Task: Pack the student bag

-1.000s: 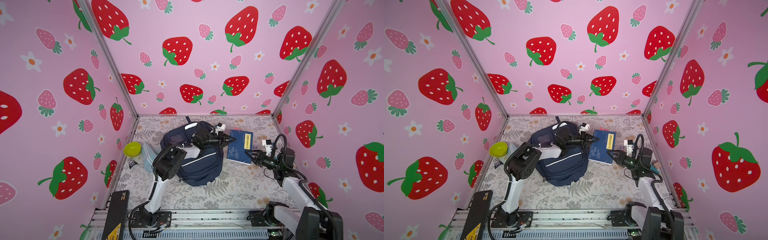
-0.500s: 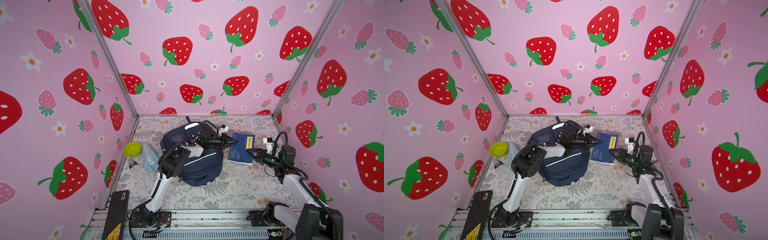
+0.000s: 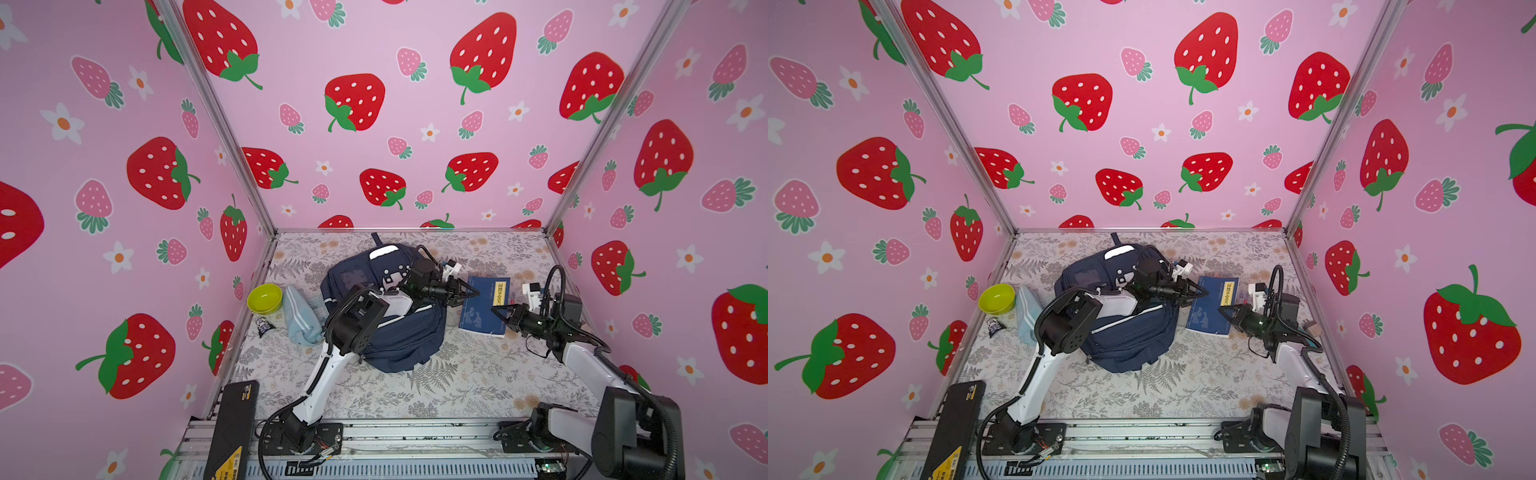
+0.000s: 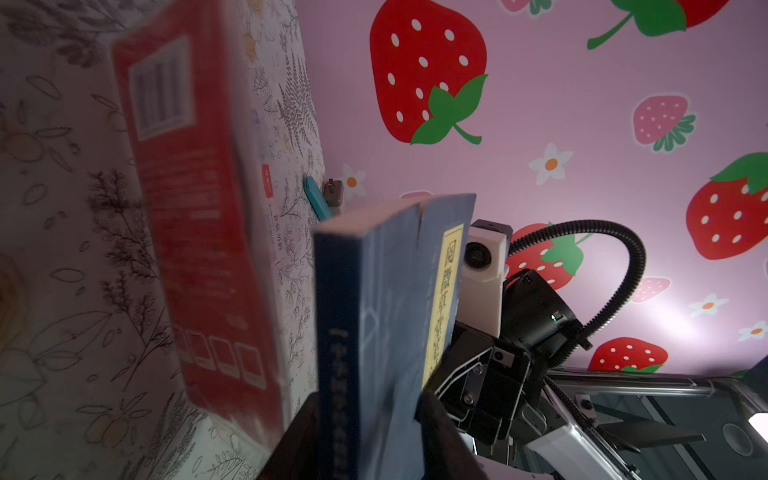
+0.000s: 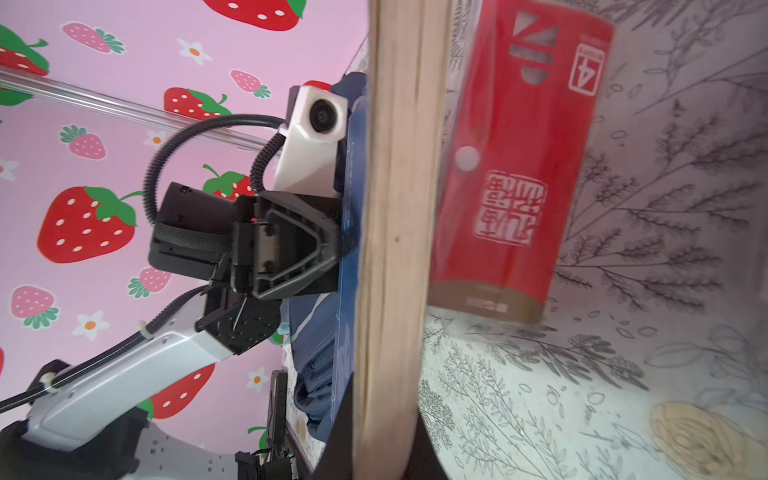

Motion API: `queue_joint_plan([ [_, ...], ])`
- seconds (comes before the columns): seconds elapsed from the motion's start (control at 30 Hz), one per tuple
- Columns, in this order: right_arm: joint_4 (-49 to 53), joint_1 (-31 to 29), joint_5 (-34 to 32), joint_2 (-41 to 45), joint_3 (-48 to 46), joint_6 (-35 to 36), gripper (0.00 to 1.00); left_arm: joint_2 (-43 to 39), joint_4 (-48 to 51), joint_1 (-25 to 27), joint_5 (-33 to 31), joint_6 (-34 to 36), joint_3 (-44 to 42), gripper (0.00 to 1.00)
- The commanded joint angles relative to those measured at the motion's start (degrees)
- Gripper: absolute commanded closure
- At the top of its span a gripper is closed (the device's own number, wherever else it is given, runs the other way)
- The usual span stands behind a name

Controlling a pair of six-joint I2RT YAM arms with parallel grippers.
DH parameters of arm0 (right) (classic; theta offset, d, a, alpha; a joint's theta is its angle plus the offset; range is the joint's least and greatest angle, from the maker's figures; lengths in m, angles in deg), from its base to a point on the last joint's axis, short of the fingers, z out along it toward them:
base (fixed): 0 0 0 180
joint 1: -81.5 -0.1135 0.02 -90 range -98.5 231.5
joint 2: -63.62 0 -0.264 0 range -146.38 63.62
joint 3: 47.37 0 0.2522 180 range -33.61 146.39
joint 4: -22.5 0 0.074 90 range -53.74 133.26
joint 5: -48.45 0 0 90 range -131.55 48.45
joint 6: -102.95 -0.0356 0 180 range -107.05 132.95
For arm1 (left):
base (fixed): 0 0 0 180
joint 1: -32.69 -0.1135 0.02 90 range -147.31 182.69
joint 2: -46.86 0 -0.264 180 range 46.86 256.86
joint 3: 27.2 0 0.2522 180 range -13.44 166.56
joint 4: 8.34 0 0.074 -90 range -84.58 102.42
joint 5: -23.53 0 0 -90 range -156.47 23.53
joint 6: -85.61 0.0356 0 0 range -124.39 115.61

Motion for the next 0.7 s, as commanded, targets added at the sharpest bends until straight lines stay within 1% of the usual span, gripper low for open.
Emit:
queue_joint_plan([
  [0.0, 6.42, -0.01, -4.62, 2.06, 1.82, 5.41, 1.0, -3.15, 9.39, 0.36, -0.73, 9.06, 2.96, 0.5],
  [0.07, 9.14, 0.06, -7.09, 2.56, 2.08, 6.98, 1.0, -4.97, 16.01, -0.01, -3.29, 13.41, 3.22, 0.46],
  [0.17, 11.28, 0.08, -8.58, 3.04, 2.53, 7.95, 1.0, -8.2, 19.47, -0.36, -5.51, 16.58, 1.98, 0.43],
  [0.23, 12.41, -0.05, -9.13, 4.16, 3.32, 8.04, 1.0, -11.95, 22.68, -0.55, -7.15, 19.76, 0.08, 0.32],
  [0.3, 13.88, -0.09, -9.69, 5.77, 4.81, 8.16, 1.0, -17.44, 29.04, -0.77, -10.38, 25.65, -2.63, 0.28],
  [0.37, 14.93, -0.22, -9.79, 7.52, 6.39, 8.11, 1.0, -24.36, 39.12, -0.81, -16.48, 33.87, -5.41, 0.27],
  [0.43, 16.1, -0.86, -10.17, 9.3, 8.43, 7.93, 1.0, -31.9, 52.27, -0.35, -26.22, 44.2, -7.57, 0.24],
  [0.53, 17.9, -2.54, -12.13, 11.19, 11.17, 7.6, 1.0, -39.92, 67.71, 1.14, -39.88, 55.59, -10.82, 0.23],
  [0.67, 18.59, -5.11, -14.36, 12.4, 13.28, 6.23, 1.0, -47.24, 77.88, 4.29, -47.24, 64.41, -17.49, 0.23],
])
